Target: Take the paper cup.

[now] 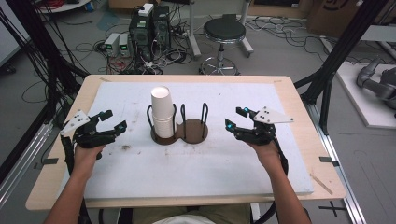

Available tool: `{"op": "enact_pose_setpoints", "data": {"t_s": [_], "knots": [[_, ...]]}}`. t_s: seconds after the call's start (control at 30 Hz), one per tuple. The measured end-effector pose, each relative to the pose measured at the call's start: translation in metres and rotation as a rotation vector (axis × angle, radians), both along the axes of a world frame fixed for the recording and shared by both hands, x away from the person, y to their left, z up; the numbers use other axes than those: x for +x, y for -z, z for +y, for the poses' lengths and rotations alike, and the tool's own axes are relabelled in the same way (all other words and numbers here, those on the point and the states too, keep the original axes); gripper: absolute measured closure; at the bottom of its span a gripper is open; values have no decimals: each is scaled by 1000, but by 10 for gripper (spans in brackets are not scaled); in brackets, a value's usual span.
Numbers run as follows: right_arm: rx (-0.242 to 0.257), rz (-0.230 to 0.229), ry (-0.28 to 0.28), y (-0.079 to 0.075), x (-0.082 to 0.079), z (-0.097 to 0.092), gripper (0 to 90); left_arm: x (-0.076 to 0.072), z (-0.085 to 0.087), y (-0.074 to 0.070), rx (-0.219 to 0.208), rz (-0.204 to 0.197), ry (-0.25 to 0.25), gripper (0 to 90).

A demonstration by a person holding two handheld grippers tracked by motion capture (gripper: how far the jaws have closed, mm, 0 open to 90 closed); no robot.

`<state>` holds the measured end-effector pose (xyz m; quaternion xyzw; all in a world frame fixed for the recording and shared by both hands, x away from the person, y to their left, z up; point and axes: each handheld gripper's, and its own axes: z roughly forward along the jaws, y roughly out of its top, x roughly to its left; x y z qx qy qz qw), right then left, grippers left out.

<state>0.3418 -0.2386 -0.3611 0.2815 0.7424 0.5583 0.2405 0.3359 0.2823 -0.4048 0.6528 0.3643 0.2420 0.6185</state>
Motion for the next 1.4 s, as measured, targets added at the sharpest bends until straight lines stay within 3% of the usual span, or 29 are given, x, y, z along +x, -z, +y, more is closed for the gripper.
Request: {"op": "enact_pose_setpoints", "data": {"t_s": [0.23,0.57,0.93,1.03,1.07,1.27,1.4], "knots": [[18,-2,-49,-4,7,21,469,1,0,0,0,1,0,176],[18,-16,-142,-6,17,69,628,2,0,1,2,7,1,176],[14,-32,-181,-9,22,94,686,1,1,1,-4,8,-2,176],[10,-26,-194,-9,23,99,761,1,1,1,-1,8,-3,176],[-4,-36,-200,-10,23,105,864,2,1,1,1,8,-2,176],[-20,-53,-224,-10,22,127,900,2,2,1,-2,9,-3,176],[-18,-36,-231,-3,23,140,900,1,2,2,-5,10,-2,176]]}}
